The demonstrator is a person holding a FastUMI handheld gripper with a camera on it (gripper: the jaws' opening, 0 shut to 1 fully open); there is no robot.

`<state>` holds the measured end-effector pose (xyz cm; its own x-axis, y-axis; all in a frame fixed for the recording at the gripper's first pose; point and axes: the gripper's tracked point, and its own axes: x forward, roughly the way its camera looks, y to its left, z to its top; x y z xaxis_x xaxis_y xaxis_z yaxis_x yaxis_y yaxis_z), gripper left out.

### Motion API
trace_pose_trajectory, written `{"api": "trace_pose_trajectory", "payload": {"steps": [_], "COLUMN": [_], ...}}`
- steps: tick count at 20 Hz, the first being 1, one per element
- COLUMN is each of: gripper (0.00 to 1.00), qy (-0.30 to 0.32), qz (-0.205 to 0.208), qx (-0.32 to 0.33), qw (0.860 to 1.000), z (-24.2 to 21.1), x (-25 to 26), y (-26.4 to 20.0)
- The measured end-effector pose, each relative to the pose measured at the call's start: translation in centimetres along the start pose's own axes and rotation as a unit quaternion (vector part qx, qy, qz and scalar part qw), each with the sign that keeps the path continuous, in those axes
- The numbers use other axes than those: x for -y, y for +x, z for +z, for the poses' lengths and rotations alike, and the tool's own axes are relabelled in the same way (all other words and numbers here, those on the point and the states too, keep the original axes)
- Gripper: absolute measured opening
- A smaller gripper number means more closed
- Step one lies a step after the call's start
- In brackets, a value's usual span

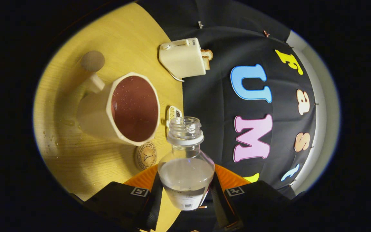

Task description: Take the bottle from table, then pour the juice into the cup, finally place the bottle on the coaster

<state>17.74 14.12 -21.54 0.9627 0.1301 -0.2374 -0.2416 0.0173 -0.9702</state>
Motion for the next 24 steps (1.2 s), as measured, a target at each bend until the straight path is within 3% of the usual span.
{"api": "trace_pose_trajectory", "payload": {"steps": [13, 24], "gripper": [0.71, 0.71], "qy": [-0.140, -0.187], "qz": [-0.010, -0.010], "qx": [0.061, 0.077], "qw": [0.988, 0.979], "z": [2.7, 3.3], "x": [0.7, 1.0], "y": [0.9, 0.8]}}
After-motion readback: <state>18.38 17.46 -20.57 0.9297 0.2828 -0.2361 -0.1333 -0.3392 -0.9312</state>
